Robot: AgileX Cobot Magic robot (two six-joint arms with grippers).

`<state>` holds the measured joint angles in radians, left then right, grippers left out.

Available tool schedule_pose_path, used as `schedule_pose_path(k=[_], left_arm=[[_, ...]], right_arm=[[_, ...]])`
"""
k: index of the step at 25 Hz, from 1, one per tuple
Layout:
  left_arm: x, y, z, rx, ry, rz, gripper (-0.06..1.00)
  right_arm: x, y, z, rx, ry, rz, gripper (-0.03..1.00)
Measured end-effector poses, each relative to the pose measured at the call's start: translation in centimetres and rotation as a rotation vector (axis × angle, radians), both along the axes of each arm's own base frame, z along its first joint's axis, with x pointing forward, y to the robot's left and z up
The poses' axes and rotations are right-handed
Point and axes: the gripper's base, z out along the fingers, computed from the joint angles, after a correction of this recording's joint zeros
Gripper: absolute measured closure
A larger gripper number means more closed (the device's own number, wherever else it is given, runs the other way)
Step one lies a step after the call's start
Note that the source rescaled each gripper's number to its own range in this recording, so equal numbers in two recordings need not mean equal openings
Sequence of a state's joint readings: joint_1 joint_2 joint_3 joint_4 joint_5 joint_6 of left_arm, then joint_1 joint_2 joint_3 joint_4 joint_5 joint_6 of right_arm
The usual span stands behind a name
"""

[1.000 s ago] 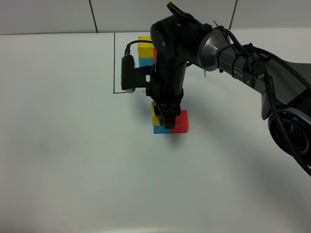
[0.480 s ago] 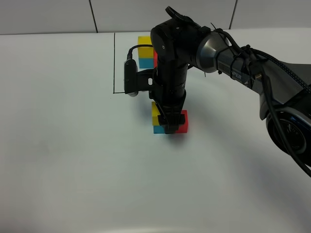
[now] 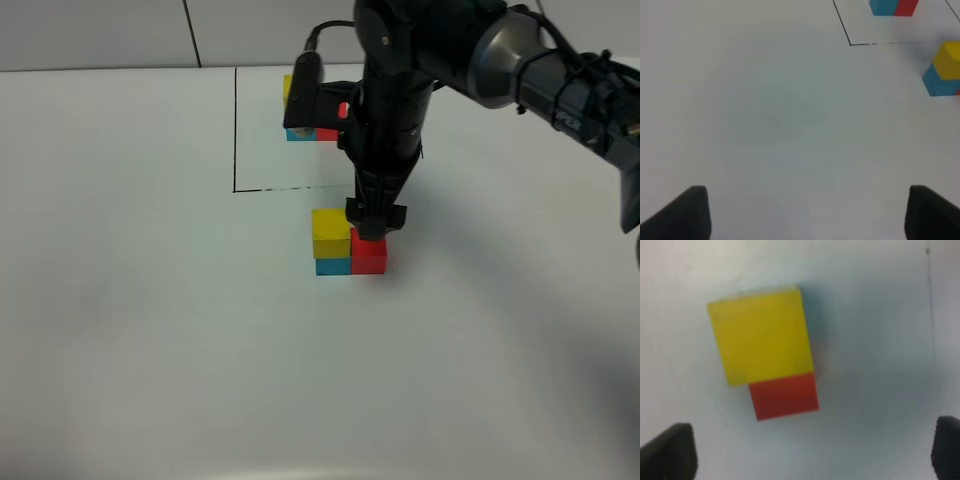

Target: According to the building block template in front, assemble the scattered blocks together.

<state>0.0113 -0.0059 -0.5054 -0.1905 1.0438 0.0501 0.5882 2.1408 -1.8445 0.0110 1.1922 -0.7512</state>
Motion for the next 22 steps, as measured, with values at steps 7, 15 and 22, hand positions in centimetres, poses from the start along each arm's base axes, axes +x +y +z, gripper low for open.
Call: schedule_pose_path(k=[7,15,22], left_arm=[[0.0,0.0,0.0,0.0,0.0,0.0,-0.02],[0.0,0.0,0.0,0.0,0.0,0.0,-0.02],[0.0,0.0,0.0,0.0,0.0,0.0,-0.02]], right_arm=[[-2.0,-7.0,-0.8,0.052,0.0,-0.351,-0.01],[-6.8,-14.7,-0.8,0.117,0.005,-0.714,-0.01],[-9.4,-17.5,-0.4,0.126,0.003,-0.825,-0.01]])
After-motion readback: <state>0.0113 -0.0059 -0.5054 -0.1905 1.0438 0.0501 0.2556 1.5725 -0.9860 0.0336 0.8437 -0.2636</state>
